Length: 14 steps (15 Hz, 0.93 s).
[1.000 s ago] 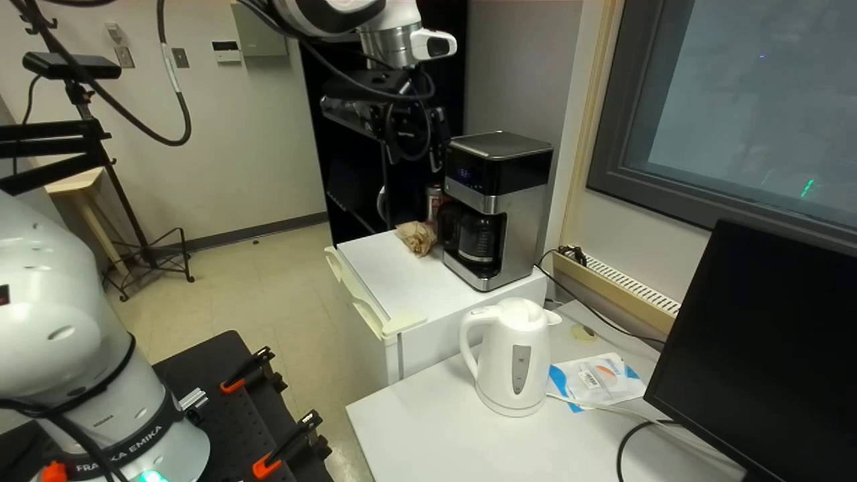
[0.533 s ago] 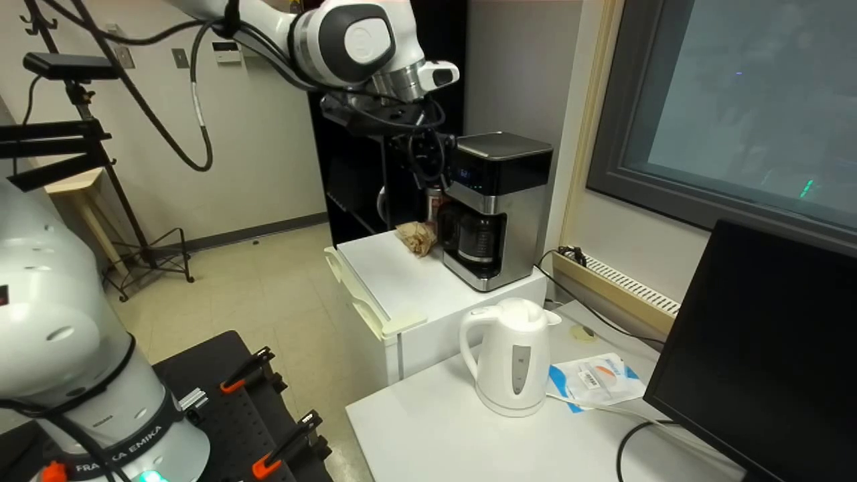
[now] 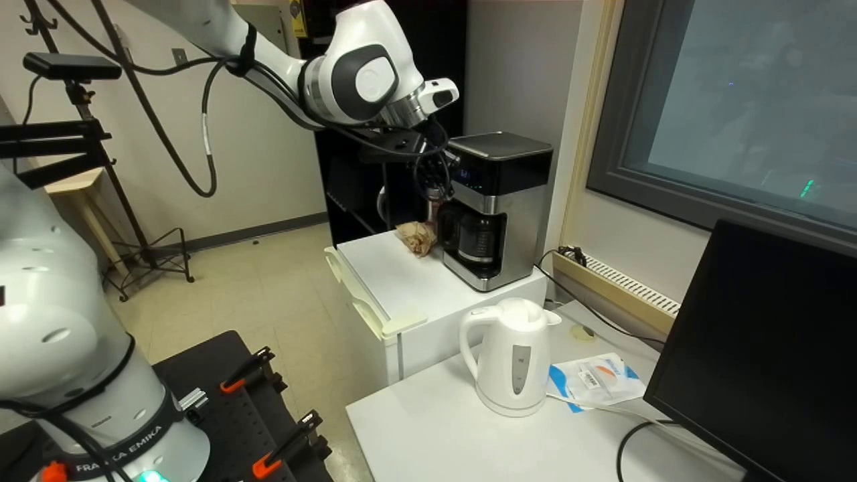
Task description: Press the coffee maker
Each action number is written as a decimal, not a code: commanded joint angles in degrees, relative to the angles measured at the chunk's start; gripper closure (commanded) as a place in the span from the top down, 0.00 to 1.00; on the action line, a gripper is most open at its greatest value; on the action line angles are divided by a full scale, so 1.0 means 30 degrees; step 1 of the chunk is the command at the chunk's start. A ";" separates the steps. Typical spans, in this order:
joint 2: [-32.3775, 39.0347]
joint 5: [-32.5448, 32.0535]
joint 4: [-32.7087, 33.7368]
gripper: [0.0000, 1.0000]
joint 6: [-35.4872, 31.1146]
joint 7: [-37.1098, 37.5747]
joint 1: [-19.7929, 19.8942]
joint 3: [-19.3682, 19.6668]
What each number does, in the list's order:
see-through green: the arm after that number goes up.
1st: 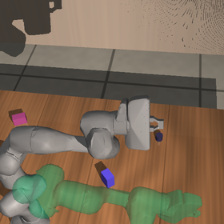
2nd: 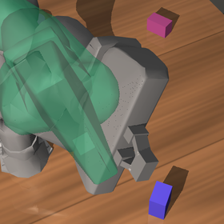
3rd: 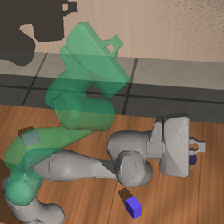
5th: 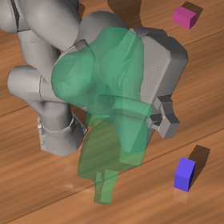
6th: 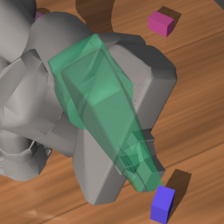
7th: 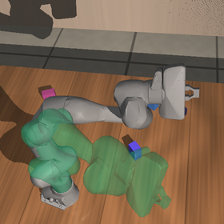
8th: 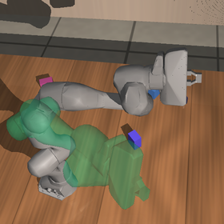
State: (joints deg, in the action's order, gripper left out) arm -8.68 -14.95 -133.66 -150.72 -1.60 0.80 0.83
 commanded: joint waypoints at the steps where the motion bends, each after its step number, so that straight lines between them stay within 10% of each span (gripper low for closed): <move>1: 0.0479 -0.0855 0.0069 0.00 -0.1365 0.1315 0.0415 -0.0325; 14: 0.3530 -0.0586 0.3218 0.00 -0.1237 0.2172 0.0097 -0.0264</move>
State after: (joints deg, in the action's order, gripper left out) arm -1.48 -16.26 -127.92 -154.25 3.49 1.36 0.24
